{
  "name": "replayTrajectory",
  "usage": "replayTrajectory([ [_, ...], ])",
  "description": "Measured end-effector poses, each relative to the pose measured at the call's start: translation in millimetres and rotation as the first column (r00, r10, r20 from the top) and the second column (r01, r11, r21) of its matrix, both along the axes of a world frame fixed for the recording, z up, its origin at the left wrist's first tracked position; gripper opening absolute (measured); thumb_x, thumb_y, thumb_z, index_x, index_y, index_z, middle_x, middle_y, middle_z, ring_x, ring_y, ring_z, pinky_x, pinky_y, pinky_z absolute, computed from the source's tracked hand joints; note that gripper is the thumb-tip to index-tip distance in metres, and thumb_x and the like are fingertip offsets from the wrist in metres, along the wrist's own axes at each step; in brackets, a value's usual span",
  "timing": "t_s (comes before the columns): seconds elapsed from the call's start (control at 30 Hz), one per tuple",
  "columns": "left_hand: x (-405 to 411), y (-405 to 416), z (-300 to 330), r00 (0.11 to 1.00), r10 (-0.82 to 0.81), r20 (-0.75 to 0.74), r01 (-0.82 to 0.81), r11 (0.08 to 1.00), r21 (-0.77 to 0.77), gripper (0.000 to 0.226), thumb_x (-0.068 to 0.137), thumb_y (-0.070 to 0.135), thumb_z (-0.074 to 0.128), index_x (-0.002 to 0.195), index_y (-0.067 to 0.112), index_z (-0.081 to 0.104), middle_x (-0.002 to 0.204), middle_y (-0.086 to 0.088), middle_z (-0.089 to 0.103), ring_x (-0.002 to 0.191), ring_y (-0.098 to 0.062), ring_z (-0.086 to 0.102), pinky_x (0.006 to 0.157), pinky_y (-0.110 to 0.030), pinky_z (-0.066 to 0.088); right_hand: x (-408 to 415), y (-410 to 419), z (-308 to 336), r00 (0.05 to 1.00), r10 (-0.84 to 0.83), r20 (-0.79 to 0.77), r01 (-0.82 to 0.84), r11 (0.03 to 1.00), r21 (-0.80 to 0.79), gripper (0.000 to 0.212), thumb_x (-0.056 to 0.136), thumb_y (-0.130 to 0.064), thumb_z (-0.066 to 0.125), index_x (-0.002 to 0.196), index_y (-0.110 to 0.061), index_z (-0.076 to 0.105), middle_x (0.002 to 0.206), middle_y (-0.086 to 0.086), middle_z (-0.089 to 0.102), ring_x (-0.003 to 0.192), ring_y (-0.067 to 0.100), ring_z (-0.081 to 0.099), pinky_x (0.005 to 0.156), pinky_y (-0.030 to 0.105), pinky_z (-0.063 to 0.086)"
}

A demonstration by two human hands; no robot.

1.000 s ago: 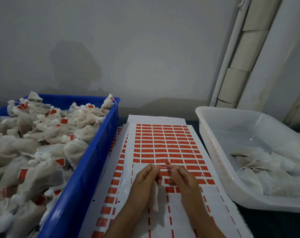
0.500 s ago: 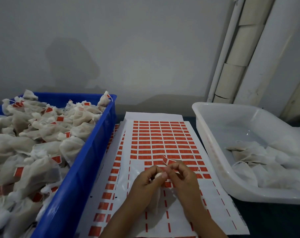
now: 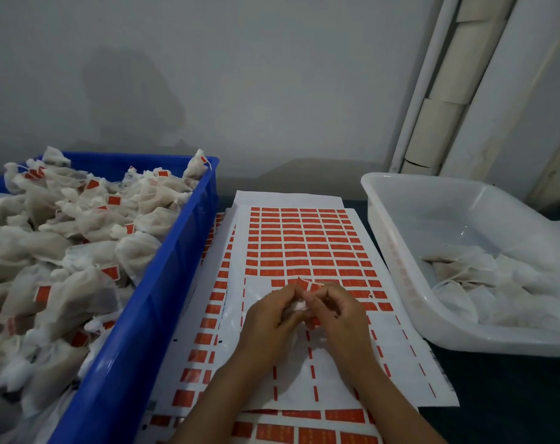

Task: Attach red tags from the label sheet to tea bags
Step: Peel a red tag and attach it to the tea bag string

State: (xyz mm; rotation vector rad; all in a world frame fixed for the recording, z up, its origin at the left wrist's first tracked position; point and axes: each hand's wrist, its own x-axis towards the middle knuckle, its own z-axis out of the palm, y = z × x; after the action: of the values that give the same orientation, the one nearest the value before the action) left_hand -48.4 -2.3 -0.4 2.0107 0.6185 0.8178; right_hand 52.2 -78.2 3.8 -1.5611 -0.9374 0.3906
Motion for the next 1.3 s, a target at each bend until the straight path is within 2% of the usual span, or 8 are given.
replayTrajectory([
  [0.37, -2.0, 0.2, 4.6, 0.999, 0.029, 0.039, -0.022, 0.985, -0.169, 0.021, 0.082, 0.034, 0.064, 0.096, 0.035, 0.049, 0.089, 0.026, 0.062, 0.085, 0.012, 0.060, 0.061, -0.006, 0.048, 6.5, 0.2, -1.4, 0.992, -0.064, 0.113, 0.064, 0.998, 0.002, 0.012, 0.082, -0.029, 0.062, 0.073, -0.022, 0.061, 0.073, -0.007, 0.061, 0.072, 0.004, 0.057, 0.066, 0.007, 0.046],
  [0.53, -1.2, 2.1, 8.7, 0.994, 0.058, 0.093, -0.033, 0.968, -0.247, 0.015, 0.083, 0.040, 0.058, 0.088, 0.027, 0.058, 0.079, 0.016, 0.062, 0.078, -0.001, 0.060, 0.060, -0.006, 0.047, 7.1, -1.2, 0.8, 0.982, -0.127, 0.139, 0.126, 0.992, 0.016, 0.011, 0.080, -0.032, 0.063, 0.072, -0.027, 0.057, 0.071, -0.013, 0.058, 0.074, -0.002, 0.055, 0.066, 0.001, 0.042],
  [0.67, -0.4, 3.3, 10.7, 0.996, 0.081, 0.034, -0.069, 0.961, -0.268, 0.011, 0.087, 0.033, 0.056, 0.085, 0.023, 0.060, 0.079, 0.012, 0.064, 0.076, -0.005, 0.061, 0.061, -0.006, 0.045, 5.7, -2.0, 3.0, 0.968, -0.187, 0.170, 0.182, 0.982, 0.044, 0.013, 0.081, -0.029, 0.064, 0.071, -0.030, 0.055, 0.075, -0.016, 0.058, 0.081, -0.004, 0.055, 0.069, 0.000, 0.042],
  [0.87, -5.4, 4.4, 16.2, 0.999, -0.003, -0.046, -0.016, 0.917, -0.400, 0.008, 0.089, 0.031, 0.056, 0.084, 0.025, 0.060, 0.071, 0.018, 0.069, 0.072, 0.013, 0.060, 0.050, 0.000, 0.042, 7.4, -3.0, 4.9, 0.952, -0.222, 0.213, 0.212, 0.975, 0.069, 0.011, 0.081, -0.026, 0.064, 0.074, -0.023, 0.057, 0.076, -0.018, 0.057, 0.077, 0.003, 0.057, 0.071, 0.006, 0.041],
  [1.03, -8.5, 4.6, 19.4, 0.991, -0.097, -0.088, 0.050, 0.904, -0.424, 0.014, 0.086, 0.034, 0.059, 0.079, 0.028, 0.069, 0.076, 0.020, 0.069, 0.078, 0.011, 0.059, 0.065, -0.014, 0.041, 8.1, -3.5, 8.3, 0.944, -0.221, 0.243, 0.209, 0.975, 0.074, 0.013, 0.081, -0.023, 0.065, 0.073, -0.025, 0.055, 0.076, -0.019, 0.056, 0.074, 0.005, 0.057, 0.070, 0.005, 0.040],
  [1.13, -7.4, 4.7, 17.4, 0.995, -0.054, -0.082, 0.013, 0.899, -0.438, 0.014, 0.088, 0.031, 0.059, 0.079, 0.026, 0.068, 0.078, 0.020, 0.069, 0.079, 0.009, 0.061, 0.063, -0.007, 0.043, 5.2, -3.5, 11.0, 0.960, -0.231, 0.161, 0.218, 0.971, 0.097, 0.012, 0.079, -0.036, 0.059, 0.075, -0.024, 0.057, 0.080, -0.018, 0.060, 0.078, 0.006, 0.060, 0.076, 0.012, 0.045],
  [1.23, -3.7, 3.3, 14.1, 0.995, 0.088, -0.049, -0.100, 0.875, -0.474, 0.013, 0.088, 0.028, 0.059, 0.080, 0.023, 0.067, 0.088, 0.021, 0.067, 0.086, 0.001, 0.061, 0.061, -0.005, 0.043, 4.6, -7.9, 14.6, 0.964, -0.257, -0.072, 0.265, 0.951, 0.160, 0.015, 0.081, -0.040, 0.053, 0.087, -0.026, 0.056, 0.093, -0.010, 0.066, 0.088, 0.013, 0.065, 0.085, 0.037, 0.054],
  [1.3, 0.0, 0.9, 12.1, 0.982, 0.185, -0.041, -0.183, 0.867, -0.464, 0.014, 0.088, 0.030, 0.058, 0.078, 0.023, 0.066, 0.083, 0.022, 0.065, 0.085, 0.000, 0.058, 0.064, -0.007, 0.039, 5.5, -11.0, 19.0, 0.947, -0.288, -0.141, 0.313, 0.928, 0.202, 0.016, 0.083, -0.037, 0.055, 0.096, -0.027, 0.054, 0.101, -0.007, 0.066, 0.092, 0.015, 0.066, 0.085, 0.044, 0.054],
])
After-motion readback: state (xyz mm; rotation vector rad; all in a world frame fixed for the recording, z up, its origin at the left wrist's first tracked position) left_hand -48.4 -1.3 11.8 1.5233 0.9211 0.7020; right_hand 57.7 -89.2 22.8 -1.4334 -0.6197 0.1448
